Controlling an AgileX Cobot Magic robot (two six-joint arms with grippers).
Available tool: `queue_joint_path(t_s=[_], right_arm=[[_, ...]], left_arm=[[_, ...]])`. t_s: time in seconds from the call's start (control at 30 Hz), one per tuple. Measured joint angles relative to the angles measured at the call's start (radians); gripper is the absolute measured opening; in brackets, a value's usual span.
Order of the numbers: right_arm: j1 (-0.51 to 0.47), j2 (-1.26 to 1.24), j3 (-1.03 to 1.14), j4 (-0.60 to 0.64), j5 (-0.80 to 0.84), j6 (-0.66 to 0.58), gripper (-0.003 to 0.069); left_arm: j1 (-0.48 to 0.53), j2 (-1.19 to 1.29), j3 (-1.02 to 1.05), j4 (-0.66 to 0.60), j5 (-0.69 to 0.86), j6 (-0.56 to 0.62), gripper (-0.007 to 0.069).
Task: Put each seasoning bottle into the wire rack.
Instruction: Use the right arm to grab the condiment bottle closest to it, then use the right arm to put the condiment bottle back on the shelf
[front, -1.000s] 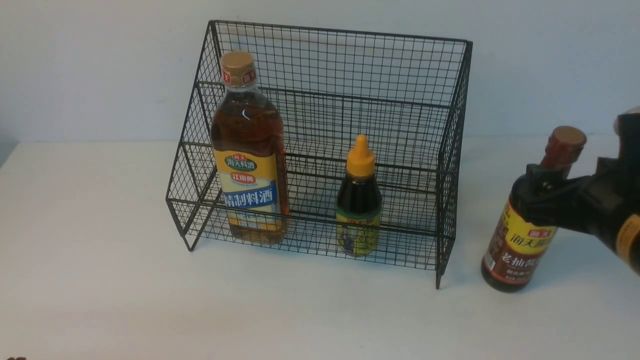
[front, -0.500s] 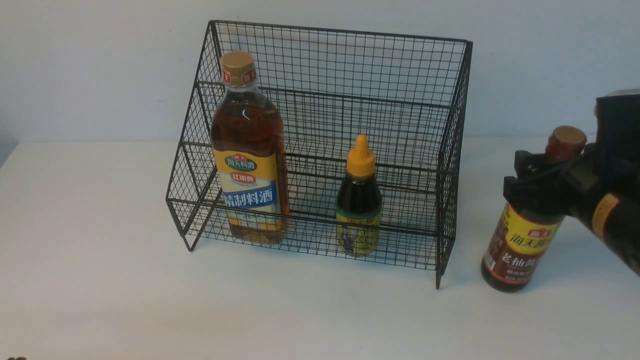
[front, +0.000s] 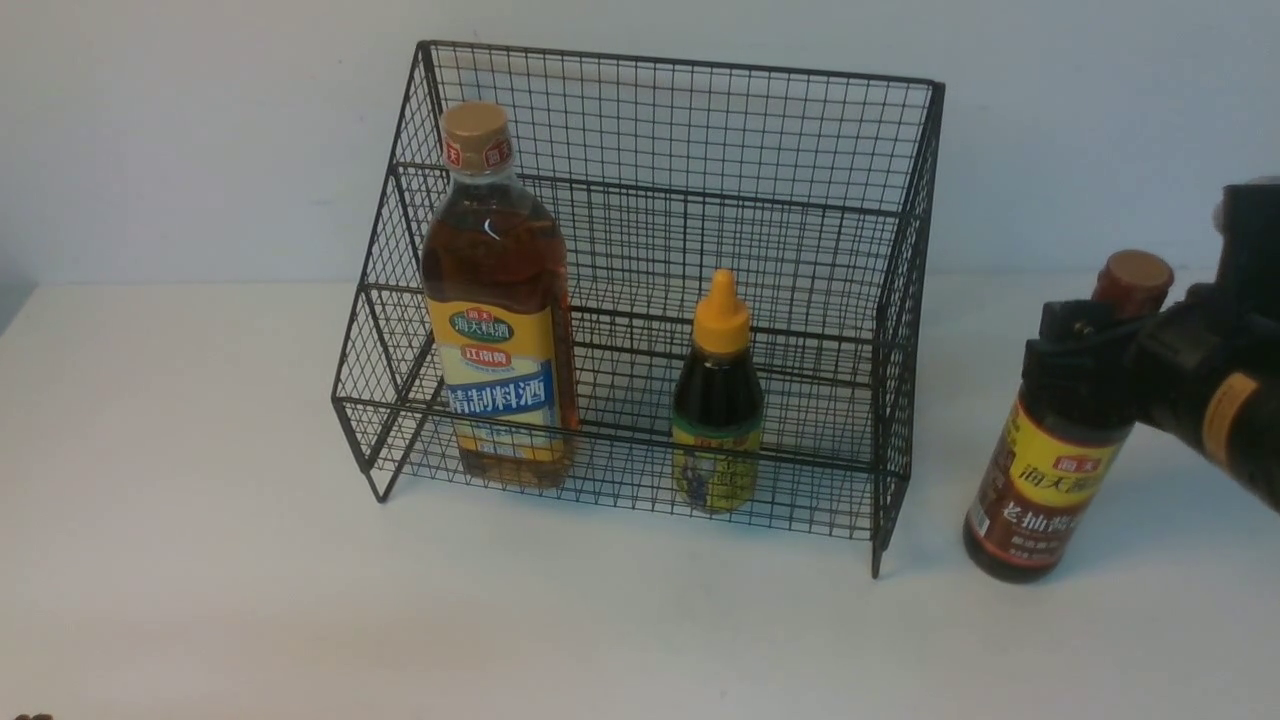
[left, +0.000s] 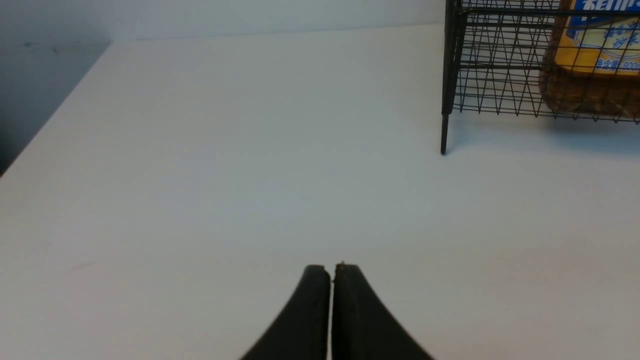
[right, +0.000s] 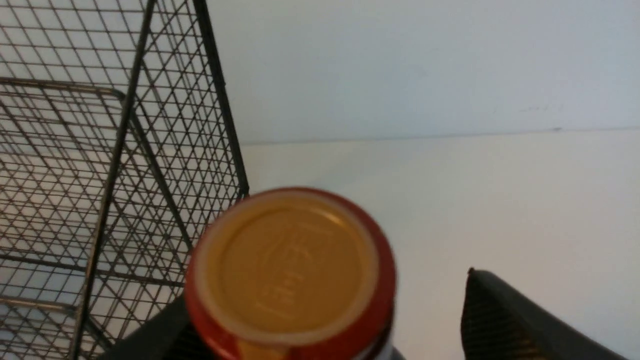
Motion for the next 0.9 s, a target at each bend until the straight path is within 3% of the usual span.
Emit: queue_joint_path(t_s=[0.07,0.17,0.9], right_arm=[[0.0,0.0,-0.003,0.0,-0.005,0.0,0.0457],[-0.001,0.0,-0.004,-0.005,-0.013,-0.006,0.0266],[-0.005,-0.114,-0.138,0.002,-0.2,-0.124,0.0277]], left_arm=[[0.0,0.0,0.0,0.0,0.0,0.0,-0.0005],[0.0,0.0,0.0,0.0,0.0,0.0,-0.0005],[0.0,0.0,0.0,0.0,0.0,0.0,-0.0005]])
